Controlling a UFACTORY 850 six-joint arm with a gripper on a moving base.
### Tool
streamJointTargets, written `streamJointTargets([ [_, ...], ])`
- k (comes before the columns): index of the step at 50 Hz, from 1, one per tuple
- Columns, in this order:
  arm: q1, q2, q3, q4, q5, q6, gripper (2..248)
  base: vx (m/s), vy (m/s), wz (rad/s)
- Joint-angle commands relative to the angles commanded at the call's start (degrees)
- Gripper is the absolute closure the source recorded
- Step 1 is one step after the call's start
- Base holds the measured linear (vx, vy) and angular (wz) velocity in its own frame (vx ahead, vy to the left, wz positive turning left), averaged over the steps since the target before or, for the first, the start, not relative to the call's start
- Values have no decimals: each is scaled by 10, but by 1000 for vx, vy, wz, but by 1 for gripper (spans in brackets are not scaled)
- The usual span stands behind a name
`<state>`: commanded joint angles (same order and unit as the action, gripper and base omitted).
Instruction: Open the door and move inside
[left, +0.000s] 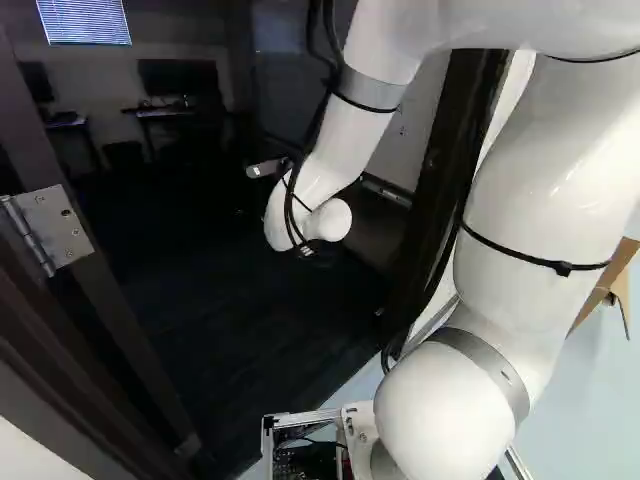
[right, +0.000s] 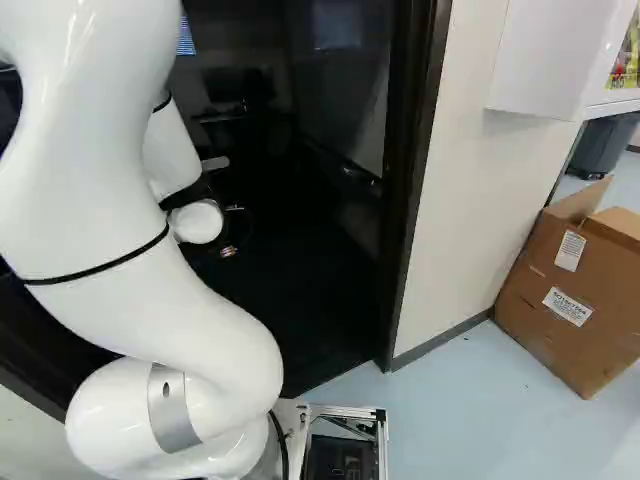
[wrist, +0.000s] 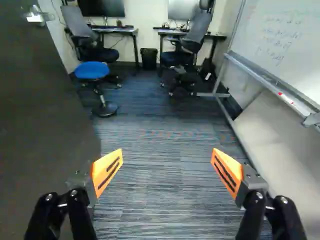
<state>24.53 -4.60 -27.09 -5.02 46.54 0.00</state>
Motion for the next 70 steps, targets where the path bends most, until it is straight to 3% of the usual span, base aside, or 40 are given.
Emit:
streamJointTargets([
  [70, -133, 83, 85, 0, 0, 0, 3, 0, 0, 0],
])
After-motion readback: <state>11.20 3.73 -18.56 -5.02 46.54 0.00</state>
